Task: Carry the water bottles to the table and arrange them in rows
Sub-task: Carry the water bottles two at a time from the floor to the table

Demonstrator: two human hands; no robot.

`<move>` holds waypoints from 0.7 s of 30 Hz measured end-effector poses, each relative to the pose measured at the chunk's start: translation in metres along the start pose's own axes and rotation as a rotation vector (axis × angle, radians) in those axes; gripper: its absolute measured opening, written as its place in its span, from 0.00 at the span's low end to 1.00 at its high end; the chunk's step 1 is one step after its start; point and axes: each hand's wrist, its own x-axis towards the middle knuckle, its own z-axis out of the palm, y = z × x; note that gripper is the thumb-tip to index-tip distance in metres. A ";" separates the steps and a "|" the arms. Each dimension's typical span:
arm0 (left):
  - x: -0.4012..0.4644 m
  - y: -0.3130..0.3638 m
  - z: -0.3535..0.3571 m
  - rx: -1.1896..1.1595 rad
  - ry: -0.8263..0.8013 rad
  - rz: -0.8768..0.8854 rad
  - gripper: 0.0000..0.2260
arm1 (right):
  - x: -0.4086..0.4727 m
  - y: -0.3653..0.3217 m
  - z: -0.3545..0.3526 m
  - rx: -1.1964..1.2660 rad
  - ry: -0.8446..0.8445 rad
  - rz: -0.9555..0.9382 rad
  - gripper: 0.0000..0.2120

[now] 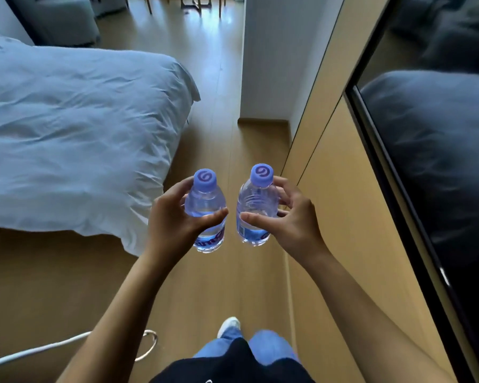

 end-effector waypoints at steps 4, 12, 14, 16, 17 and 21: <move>0.084 -0.015 0.013 -0.008 0.019 0.018 0.22 | 0.088 0.004 0.002 0.019 0.020 0.003 0.31; 0.270 -0.063 0.053 -0.002 0.068 -0.015 0.23 | 0.290 0.036 0.017 0.038 -0.012 0.019 0.34; 0.326 -0.070 0.062 -0.006 0.074 -0.022 0.23 | 0.350 0.038 0.016 0.026 -0.029 0.006 0.34; 0.382 -0.074 0.069 0.006 0.082 -0.025 0.23 | 0.409 0.038 0.015 0.012 -0.054 -0.010 0.34; 0.409 -0.076 0.072 0.007 0.086 -0.021 0.23 | 0.437 0.038 0.014 -0.001 -0.063 -0.020 0.34; 0.507 -0.082 0.084 -0.002 0.115 0.000 0.20 | 0.541 0.034 0.016 -0.050 -0.090 -0.062 0.33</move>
